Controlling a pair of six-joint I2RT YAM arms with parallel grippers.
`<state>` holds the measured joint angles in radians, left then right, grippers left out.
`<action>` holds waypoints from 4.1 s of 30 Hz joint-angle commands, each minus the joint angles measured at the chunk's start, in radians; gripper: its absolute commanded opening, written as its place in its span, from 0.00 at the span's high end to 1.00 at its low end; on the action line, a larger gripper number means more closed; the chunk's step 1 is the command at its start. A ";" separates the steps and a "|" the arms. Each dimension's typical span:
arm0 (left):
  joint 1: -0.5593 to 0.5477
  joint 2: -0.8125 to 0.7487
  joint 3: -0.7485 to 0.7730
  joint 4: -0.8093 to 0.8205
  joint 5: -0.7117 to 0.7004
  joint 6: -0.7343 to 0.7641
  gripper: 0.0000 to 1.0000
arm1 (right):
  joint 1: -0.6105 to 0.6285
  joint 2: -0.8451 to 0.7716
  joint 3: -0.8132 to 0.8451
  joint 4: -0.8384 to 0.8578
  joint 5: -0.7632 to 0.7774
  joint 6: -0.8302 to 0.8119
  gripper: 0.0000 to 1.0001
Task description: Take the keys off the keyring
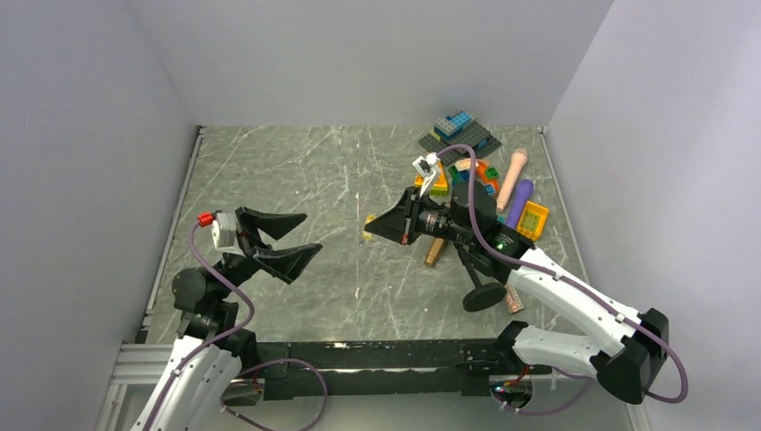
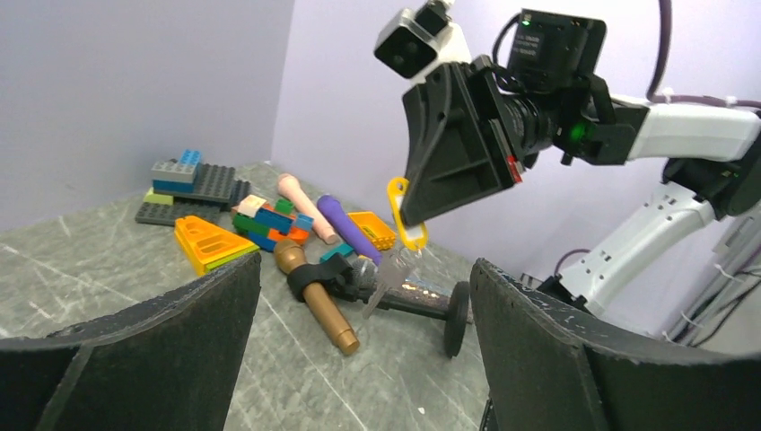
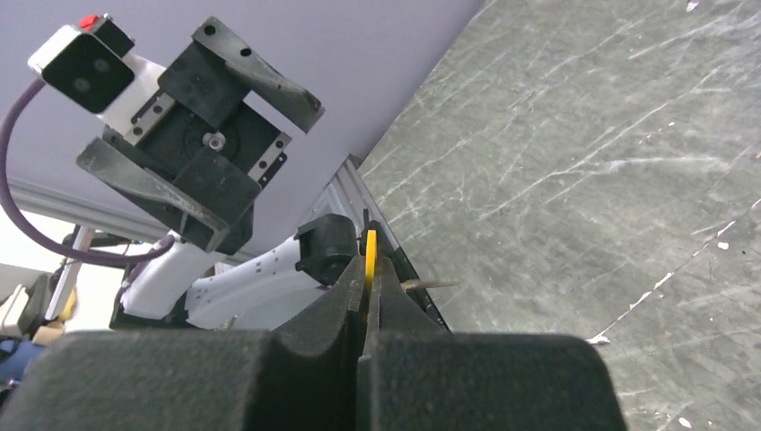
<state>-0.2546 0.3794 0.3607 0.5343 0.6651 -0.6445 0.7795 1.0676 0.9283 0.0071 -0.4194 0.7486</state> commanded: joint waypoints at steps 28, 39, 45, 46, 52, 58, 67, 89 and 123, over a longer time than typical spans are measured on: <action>-0.404 0.185 0.048 0.043 -0.043 0.303 0.19 | 0.029 -0.014 0.087 -0.054 0.066 0.006 1.00; -0.567 0.285 0.103 -0.029 -0.231 0.453 0.23 | 0.031 -0.041 0.088 -0.079 0.073 0.018 1.00; -0.637 0.290 0.102 -0.057 -0.370 0.524 0.33 | 0.033 -0.050 0.090 -0.079 0.067 0.021 1.00; -0.647 0.288 0.100 -0.055 -0.387 0.532 0.36 | 0.035 -0.051 0.090 -0.079 0.066 0.021 1.00; -0.684 0.288 0.094 -0.030 -0.460 0.551 0.43 | 0.039 -0.053 0.085 -0.069 0.064 0.030 1.00; -0.714 0.293 0.082 0.006 -0.530 0.563 0.49 | 0.042 -0.054 0.080 -0.060 0.064 0.040 1.00; -0.736 0.301 0.077 0.036 -0.573 0.569 0.57 | 0.047 -0.053 0.074 -0.052 0.067 0.048 1.00; -0.766 0.312 0.091 0.032 -0.633 0.590 0.90 | 0.062 -0.050 0.061 -0.044 0.071 0.056 1.00; -0.764 0.265 0.484 -0.854 -0.544 0.208 1.00 | 0.062 -0.148 -0.060 0.049 -0.102 -0.235 0.23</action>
<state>-1.0161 0.6880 0.7979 -0.2745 0.0456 -0.4122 0.8371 0.9329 0.8841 -0.1013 -0.3832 0.5838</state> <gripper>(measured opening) 0.021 0.823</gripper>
